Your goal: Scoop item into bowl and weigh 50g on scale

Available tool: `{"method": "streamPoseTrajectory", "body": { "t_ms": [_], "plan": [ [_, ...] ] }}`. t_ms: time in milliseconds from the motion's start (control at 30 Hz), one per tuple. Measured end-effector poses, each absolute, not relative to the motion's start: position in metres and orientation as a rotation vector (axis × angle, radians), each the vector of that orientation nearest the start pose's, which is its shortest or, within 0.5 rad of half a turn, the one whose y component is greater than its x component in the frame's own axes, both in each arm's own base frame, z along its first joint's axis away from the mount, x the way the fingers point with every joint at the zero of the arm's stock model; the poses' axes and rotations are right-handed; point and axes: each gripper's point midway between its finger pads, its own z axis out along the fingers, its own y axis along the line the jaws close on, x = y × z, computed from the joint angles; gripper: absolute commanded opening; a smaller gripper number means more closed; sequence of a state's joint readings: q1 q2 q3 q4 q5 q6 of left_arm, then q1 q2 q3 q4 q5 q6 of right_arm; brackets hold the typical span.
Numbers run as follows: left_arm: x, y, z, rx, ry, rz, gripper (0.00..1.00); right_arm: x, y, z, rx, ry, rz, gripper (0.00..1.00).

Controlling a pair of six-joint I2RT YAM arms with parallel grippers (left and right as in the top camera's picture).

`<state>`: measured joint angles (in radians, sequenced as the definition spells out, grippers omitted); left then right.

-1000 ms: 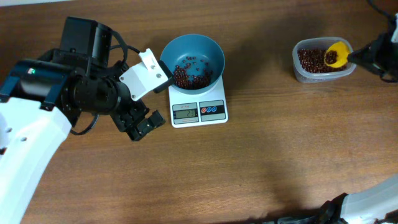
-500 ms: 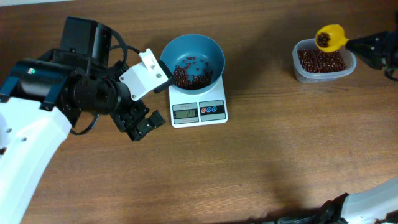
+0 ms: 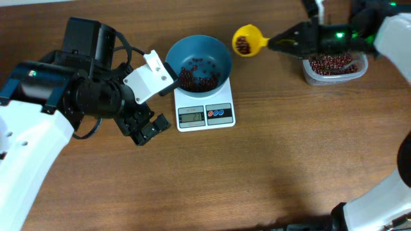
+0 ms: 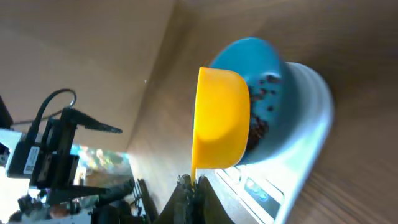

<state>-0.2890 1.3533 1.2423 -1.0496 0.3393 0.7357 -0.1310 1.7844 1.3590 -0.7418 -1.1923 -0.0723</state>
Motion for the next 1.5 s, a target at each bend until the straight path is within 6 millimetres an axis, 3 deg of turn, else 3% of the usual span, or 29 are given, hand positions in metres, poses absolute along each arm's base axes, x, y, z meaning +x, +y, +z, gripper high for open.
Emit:
{"method": "streamPoseTrajectory", "body": {
  "t_ms": [233, 300, 367, 500, 733, 900, 1333, 1500],
  "plan": [
    [0.278, -0.142, 0.187, 1.382, 2.265, -0.321, 0.99, 0.403, 0.162, 0.209, -0.433, 2.178, 1.460, 0.04],
    [0.278, -0.142, 0.187, 1.382, 2.265, -0.321, 0.99, 0.406, 0.172, 0.196, -0.455, 2.237, 1.348, 0.04],
    [0.278, -0.142, 0.187, 1.382, 2.264, -0.321, 0.99, 0.409, 0.179, 0.184, -0.592, 2.226, 1.189, 0.04],
    [0.278, -0.142, 0.187, 1.382, 2.264, -0.321, 0.99, 0.408, 0.198, 0.179, -0.861, 2.110, 1.023, 0.04],
    [0.278, -0.142, 0.187, 1.382, 2.264, -0.321, 0.99, 0.425, 0.190, 0.170, -0.915, 2.101, 0.810, 0.04],
    [0.278, -0.142, 0.187, 1.382, 2.265, -0.321, 0.99, 0.430, 0.186, 0.174, -0.913, 2.104, 0.713, 0.04],
    [0.278, -0.142, 0.187, 1.382, 2.264, -0.321, 0.99, 0.427, 0.184, 0.196, -0.913, 2.066, 0.669, 0.04],
    [0.278, -0.142, 0.187, 1.382, 2.265, -0.321, 0.99, 0.425, 0.185, 0.195, -0.914, 2.091, 0.627, 0.04]
  ]
}}
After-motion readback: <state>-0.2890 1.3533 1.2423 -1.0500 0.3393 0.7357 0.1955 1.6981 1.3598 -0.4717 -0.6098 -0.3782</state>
